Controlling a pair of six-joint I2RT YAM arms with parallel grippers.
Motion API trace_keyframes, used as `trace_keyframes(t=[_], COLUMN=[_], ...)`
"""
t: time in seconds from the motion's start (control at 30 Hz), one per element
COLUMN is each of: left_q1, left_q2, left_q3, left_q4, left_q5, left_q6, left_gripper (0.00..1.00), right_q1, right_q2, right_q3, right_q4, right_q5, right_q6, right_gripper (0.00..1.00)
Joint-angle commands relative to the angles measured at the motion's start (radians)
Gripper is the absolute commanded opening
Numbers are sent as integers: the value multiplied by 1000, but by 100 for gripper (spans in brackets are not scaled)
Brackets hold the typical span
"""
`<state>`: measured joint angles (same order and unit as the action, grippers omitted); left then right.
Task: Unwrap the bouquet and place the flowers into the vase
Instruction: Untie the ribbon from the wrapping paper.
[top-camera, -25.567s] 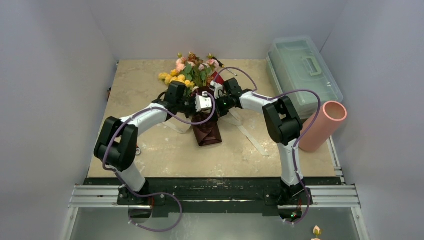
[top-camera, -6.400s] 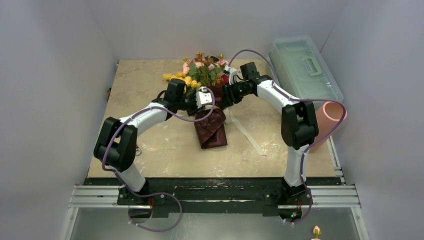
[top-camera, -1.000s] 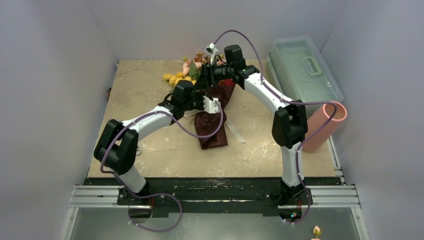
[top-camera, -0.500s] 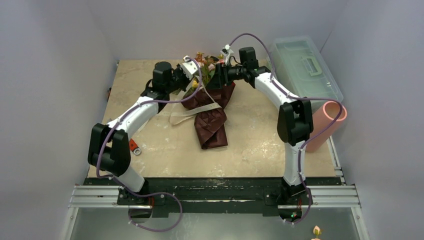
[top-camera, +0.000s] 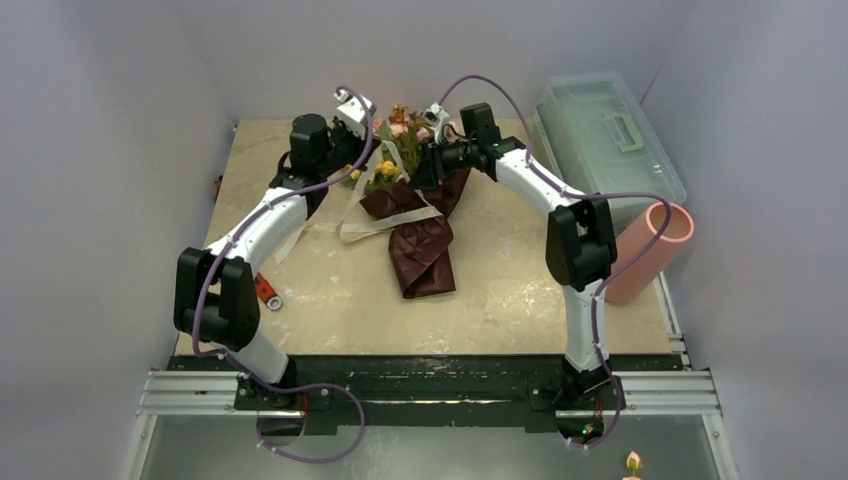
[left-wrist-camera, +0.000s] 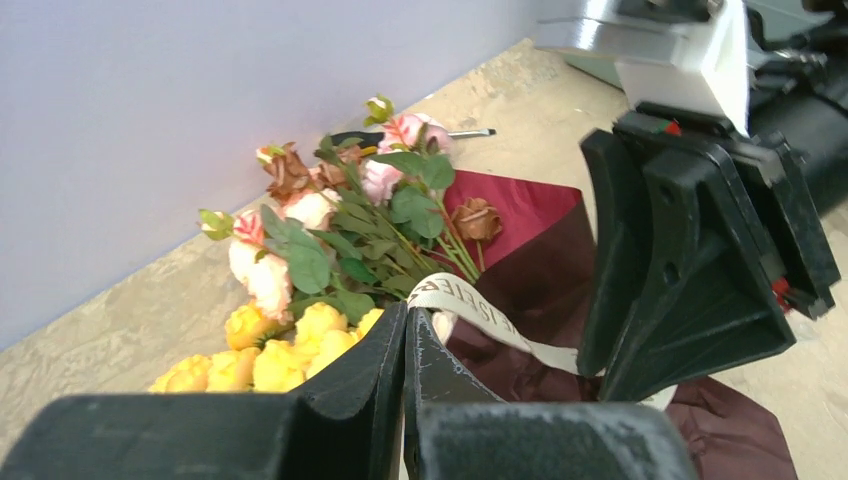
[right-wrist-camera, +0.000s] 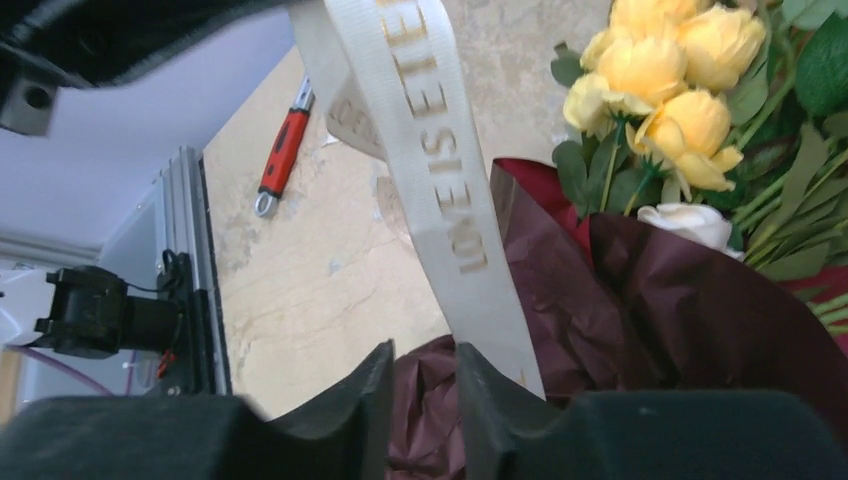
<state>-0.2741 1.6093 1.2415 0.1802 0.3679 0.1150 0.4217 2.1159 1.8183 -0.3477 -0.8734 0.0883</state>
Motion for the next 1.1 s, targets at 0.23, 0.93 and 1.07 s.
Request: trace_keyframes(t=[0.23, 0.93, 1.07], left_q1=[101, 309, 314], left_q2=[-66, -305, -365], left_q3=[58, 82, 84], left_q4=[79, -300, -475], left_q5=[96, 436, 475], left_q6=[-243, -129, 42], left_gripper=[0, 0, 0], right_q1=[15, 6, 4], right_q2=[32, -5, -3], right_q3=[179, 185, 189], right_q4=[19, -1, -32], right_q5=[-13, -78, -75], right_q6=[12, -18, -46], right_gripper=[0, 17, 19])
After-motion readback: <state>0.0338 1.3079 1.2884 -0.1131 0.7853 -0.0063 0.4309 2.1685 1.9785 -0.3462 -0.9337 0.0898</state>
